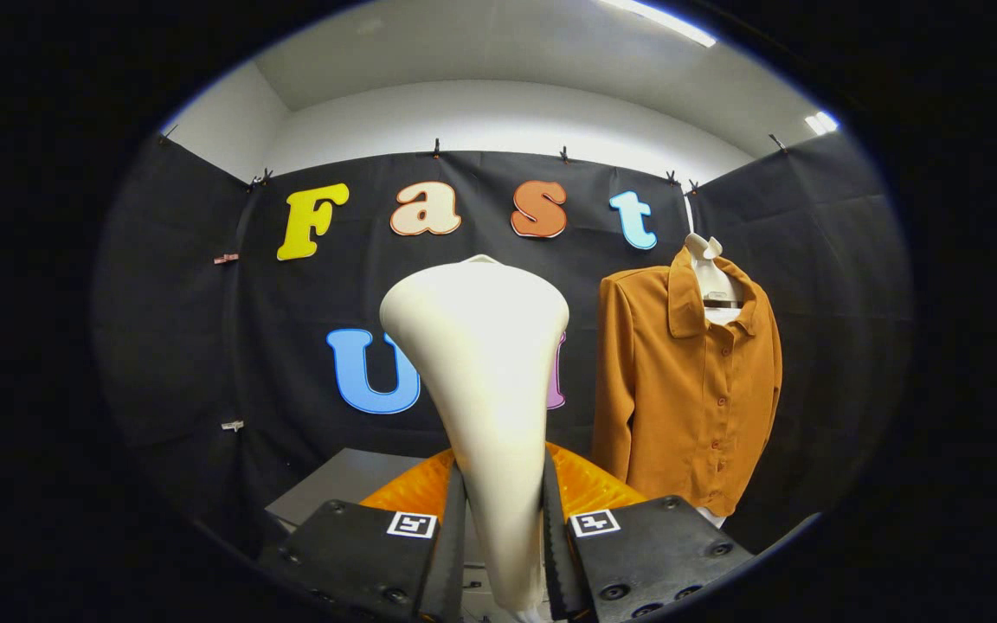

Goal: Iron the clothes twice with a garment steamer, once on the left side and once on the right side.

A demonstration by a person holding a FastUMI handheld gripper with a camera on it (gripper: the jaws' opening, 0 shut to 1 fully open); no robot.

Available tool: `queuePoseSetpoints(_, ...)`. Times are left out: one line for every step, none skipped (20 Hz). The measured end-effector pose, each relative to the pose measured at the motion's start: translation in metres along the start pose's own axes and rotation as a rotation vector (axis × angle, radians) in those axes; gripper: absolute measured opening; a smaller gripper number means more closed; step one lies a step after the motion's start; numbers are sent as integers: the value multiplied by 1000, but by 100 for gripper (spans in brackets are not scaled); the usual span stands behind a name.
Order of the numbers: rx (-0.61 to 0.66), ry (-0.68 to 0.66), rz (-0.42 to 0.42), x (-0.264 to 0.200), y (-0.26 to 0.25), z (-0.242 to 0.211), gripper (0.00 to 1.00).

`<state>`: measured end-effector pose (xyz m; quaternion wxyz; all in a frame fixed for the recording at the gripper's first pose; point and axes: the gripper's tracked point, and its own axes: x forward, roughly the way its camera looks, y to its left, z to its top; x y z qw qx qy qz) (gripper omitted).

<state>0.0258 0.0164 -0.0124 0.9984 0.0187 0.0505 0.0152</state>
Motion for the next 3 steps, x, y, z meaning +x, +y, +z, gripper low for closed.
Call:
queuePoseSetpoints(-6, -3, 2, 0, 1, 1, 41)
queuePoseSetpoints(-12, -6, 4, -1, 1, 2, 41)
queuePoseSetpoints(-14, -9, 6, -1, 1, 2, 41)
